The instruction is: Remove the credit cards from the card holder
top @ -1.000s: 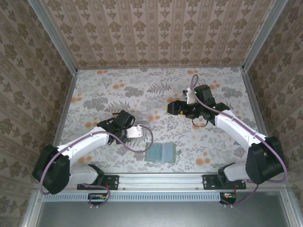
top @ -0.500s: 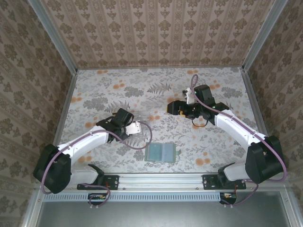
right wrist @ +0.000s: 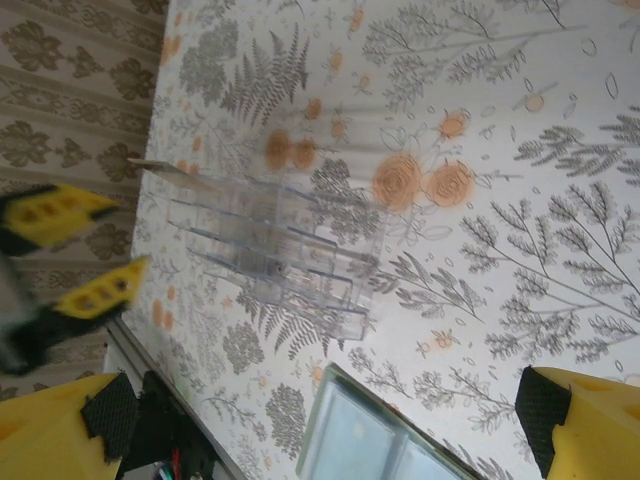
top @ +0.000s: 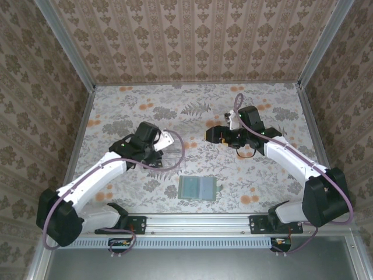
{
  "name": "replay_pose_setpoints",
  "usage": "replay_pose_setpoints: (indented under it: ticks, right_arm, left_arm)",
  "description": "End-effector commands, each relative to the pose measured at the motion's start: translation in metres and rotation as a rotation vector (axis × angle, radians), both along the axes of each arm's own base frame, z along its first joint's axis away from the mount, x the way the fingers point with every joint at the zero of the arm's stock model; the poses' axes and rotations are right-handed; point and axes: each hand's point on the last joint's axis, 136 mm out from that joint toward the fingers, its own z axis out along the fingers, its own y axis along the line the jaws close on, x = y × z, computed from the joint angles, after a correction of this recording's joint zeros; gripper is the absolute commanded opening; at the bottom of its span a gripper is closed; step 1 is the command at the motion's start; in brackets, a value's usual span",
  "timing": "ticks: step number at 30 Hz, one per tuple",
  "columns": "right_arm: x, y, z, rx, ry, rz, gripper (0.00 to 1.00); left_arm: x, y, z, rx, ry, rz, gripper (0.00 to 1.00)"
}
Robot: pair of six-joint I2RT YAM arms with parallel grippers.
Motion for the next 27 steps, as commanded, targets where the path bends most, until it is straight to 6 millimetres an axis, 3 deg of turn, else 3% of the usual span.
replay_pose_setpoints:
  ticks: [1, 5, 8, 11, 15, 18, 24, 27]
  right_arm:
    - [-0.023, -0.004, -0.021, -0.075, 0.044, 0.009, 0.97]
    - [-0.047, 0.001, -0.038, -0.133, 0.074, 0.023, 0.81]
    - [-0.069, 0.005, -0.052, -0.194, 0.087, 0.040, 0.59]
    - [-0.093, 0.010, -0.065, -0.224, 0.118, 0.074, 0.42]
    - [-0.122, 0.015, -0.088, -0.247, 0.156, 0.108, 0.36]
    - [-0.134, 0.019, -0.100, -0.257, 0.177, 0.124, 0.17]
    - [-0.152, 0.024, -0.129, -0.285, 0.216, 0.155, 0.14]
    - [-0.152, 0.021, -0.143, -0.321, 0.224, 0.145, 0.14]
  left_arm:
    - [-0.007, -0.008, 0.025, -0.229, 0.064, 0.160, 0.56]
    - [-0.016, -0.020, 0.041, -0.435, 0.187, 0.282, 0.63]
    - [-0.023, -0.025, 0.038, -0.538, 0.306, 0.413, 0.62]
    - [-0.034, -0.037, 0.023, -0.622, 0.455, 0.501, 0.58]
    - [-0.051, -0.054, -0.002, -0.721, 0.572, 0.578, 0.51]
    - [-0.068, -0.060, -0.016, -0.740, 0.596, 0.615, 0.45]
    - [-0.097, -0.069, -0.051, -0.751, 0.660, 0.655, 0.36]
    - [-0.107, -0.075, -0.063, -0.754, 0.687, 0.657, 0.35]
